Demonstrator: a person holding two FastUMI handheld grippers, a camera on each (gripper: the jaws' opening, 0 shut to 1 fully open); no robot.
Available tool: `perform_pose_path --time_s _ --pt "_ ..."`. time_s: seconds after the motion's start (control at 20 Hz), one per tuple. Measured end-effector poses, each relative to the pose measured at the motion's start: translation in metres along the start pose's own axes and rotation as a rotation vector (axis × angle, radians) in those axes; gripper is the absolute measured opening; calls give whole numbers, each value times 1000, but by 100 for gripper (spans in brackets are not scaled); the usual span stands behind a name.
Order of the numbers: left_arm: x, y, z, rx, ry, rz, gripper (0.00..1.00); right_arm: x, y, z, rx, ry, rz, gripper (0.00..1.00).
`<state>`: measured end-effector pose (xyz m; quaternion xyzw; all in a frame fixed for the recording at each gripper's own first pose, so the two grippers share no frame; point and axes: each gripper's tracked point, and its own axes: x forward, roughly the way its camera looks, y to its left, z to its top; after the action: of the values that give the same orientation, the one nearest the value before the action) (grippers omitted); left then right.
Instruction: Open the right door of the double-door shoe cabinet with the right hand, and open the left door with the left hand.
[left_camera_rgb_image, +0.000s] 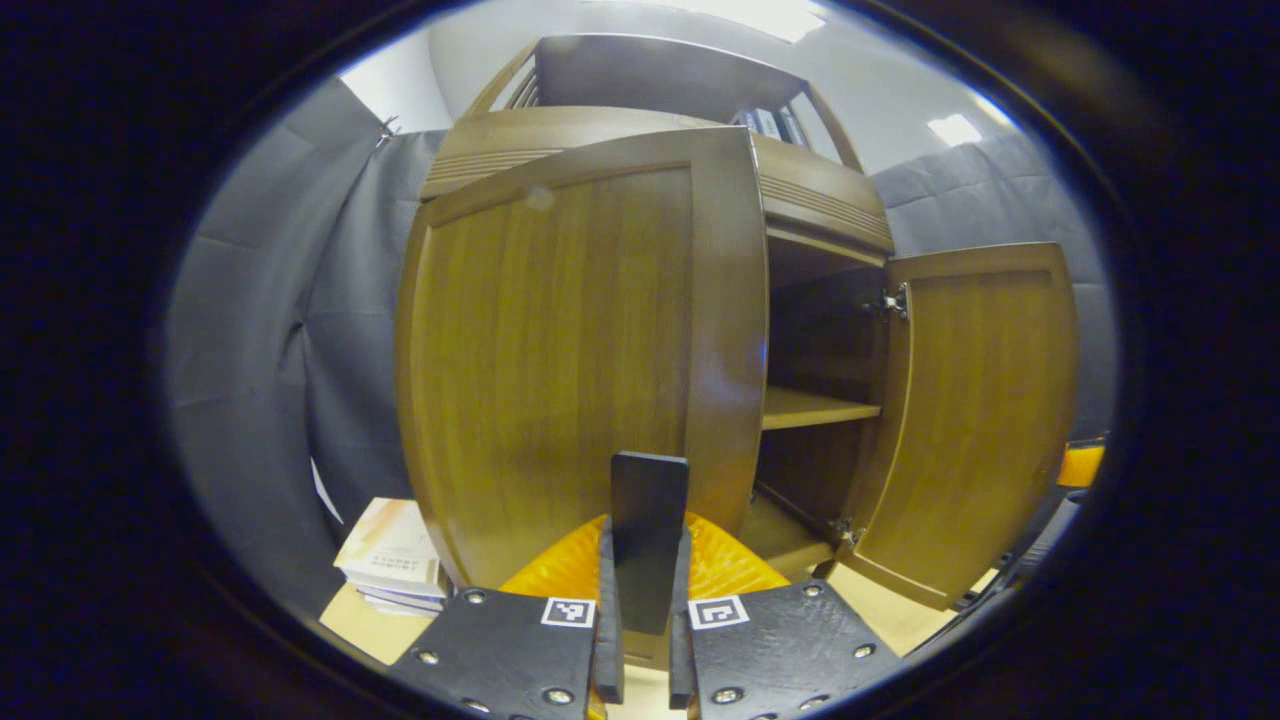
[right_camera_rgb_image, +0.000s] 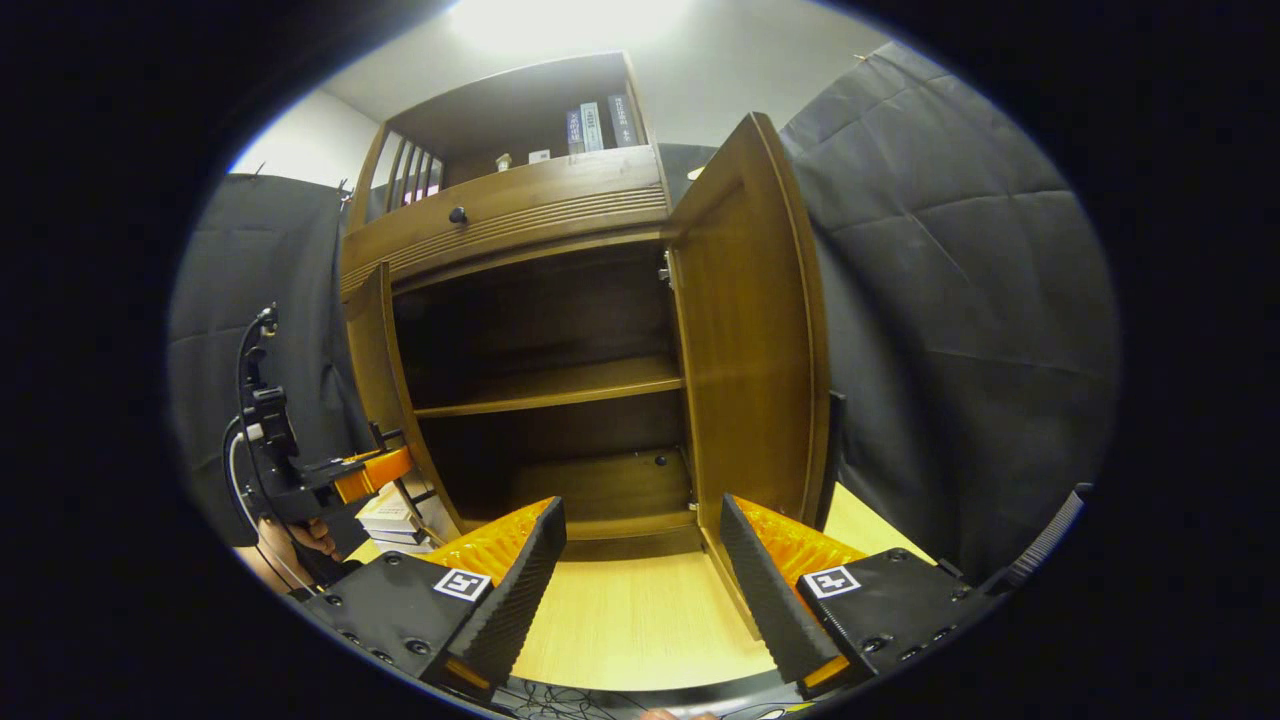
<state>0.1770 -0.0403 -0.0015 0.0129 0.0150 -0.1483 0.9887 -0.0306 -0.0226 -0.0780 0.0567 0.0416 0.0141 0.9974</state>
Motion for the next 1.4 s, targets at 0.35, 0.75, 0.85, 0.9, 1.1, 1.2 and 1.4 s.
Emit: perform_pose_path --time_s 0.35,0.75,0.85,0.9,1.1,1.2,1.4 --pt "-46 26 0 -19 -18 34 21 13 14 -6 -3 4 58 100" --pt "-87 68 1 -49 -53 91 20 24 26 -17 -19 27 121 98" --pt "-96 81 1 -95 -70 100 20 26 24 -15 -20 16 114 98" --pt "-100 89 0 -116 -73 104 18 28 26 -14 -18 15 116 97" --pt "-119 120 0 -123 -90 113 19 36 36 -13 -21 24 133 93" --pt "-127 141 2 -93 -96 127 19 42 39 -9 -37 16 134 100" --pt "-133 178 1 -22 -87 127 9 43 39 -7 -59 8 133 98"
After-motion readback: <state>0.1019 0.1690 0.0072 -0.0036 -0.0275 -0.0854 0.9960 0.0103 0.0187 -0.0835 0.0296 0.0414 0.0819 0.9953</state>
